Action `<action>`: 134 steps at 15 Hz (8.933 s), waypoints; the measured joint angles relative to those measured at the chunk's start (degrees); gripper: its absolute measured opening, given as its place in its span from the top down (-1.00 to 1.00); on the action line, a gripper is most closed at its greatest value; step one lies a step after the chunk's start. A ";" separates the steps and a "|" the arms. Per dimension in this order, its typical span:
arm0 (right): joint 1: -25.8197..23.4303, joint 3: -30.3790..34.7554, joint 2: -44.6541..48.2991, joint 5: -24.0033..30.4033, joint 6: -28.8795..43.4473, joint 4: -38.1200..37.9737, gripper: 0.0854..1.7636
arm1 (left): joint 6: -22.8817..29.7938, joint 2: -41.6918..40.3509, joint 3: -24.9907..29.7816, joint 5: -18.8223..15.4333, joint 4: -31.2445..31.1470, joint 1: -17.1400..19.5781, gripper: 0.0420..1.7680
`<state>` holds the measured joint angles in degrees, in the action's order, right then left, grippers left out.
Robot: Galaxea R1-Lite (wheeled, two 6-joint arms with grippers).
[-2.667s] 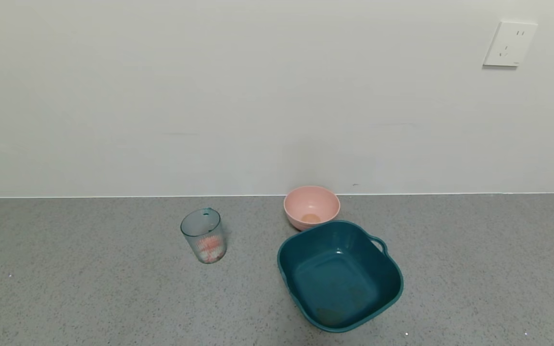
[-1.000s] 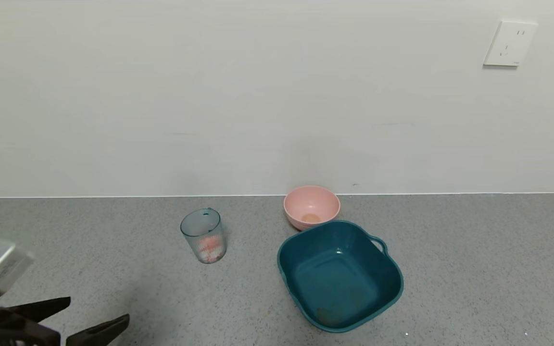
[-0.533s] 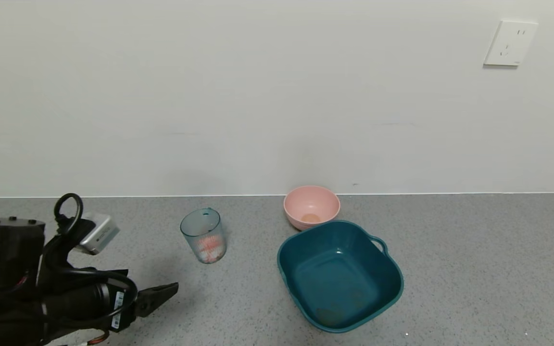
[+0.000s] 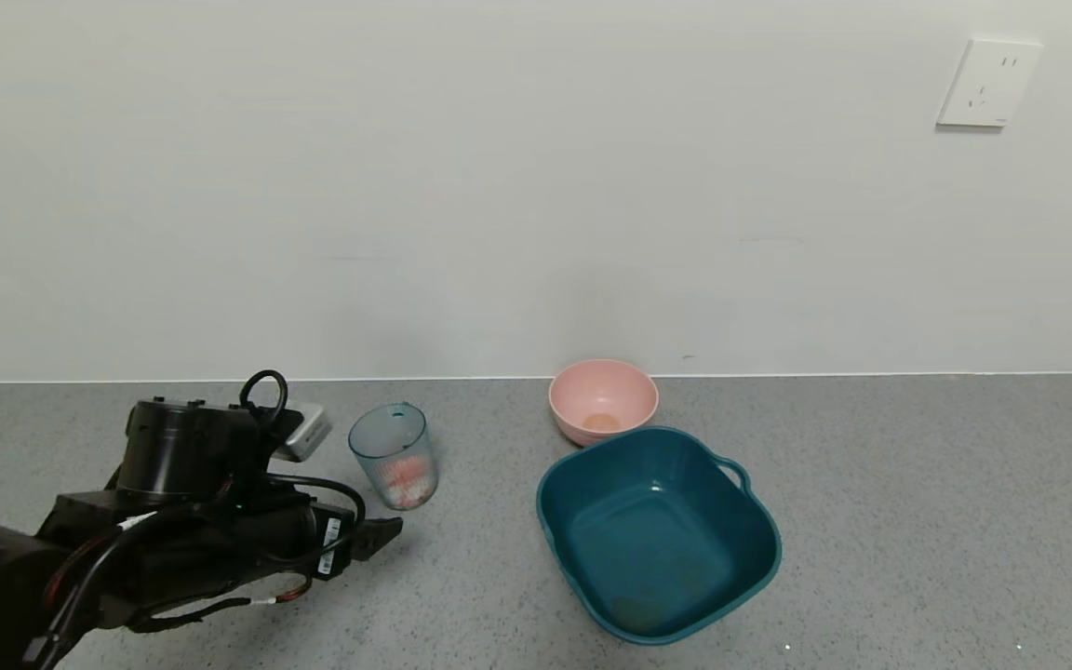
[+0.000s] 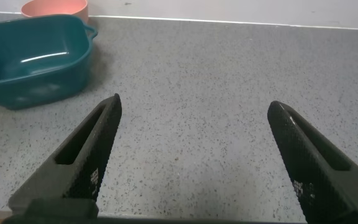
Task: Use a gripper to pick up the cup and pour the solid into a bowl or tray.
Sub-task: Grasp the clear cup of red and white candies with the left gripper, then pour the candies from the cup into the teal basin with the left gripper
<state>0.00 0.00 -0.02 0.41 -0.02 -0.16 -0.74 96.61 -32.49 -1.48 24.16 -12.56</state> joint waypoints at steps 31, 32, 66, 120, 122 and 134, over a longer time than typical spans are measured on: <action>0.00 0.00 0.00 0.00 0.00 0.00 -0.94 | -2.94 27.09 -4.69 9.28 36.56 -1.16 -0.59; 0.00 0.00 0.00 0.00 0.02 -0.02 -0.94 | -2.91 27.28 -4.85 9.28 36.63 -1.16 -0.50; 0.00 0.00 0.00 0.02 -0.02 0.00 -0.94 | -30.34 7.55 -22.82 27.08 4.78 -24.02 -0.44; 0.00 0.00 0.00 0.00 0.00 -0.02 -0.94 | -119.21 21.27 -42.18 75.48 6.01 -45.08 -0.44; 0.00 0.00 0.00 0.00 0.00 -0.02 -0.94 | -117.20 21.66 -39.84 74.98 14.99 -44.74 -0.44; 0.00 0.00 0.00 -0.01 0.00 -0.02 -0.94 | -116.31 22.80 -24.73 75.57 49.98 -42.48 -0.44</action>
<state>0.00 0.00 -0.02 0.40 -0.02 -0.18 -117.05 119.41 -57.22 74.09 74.14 -55.04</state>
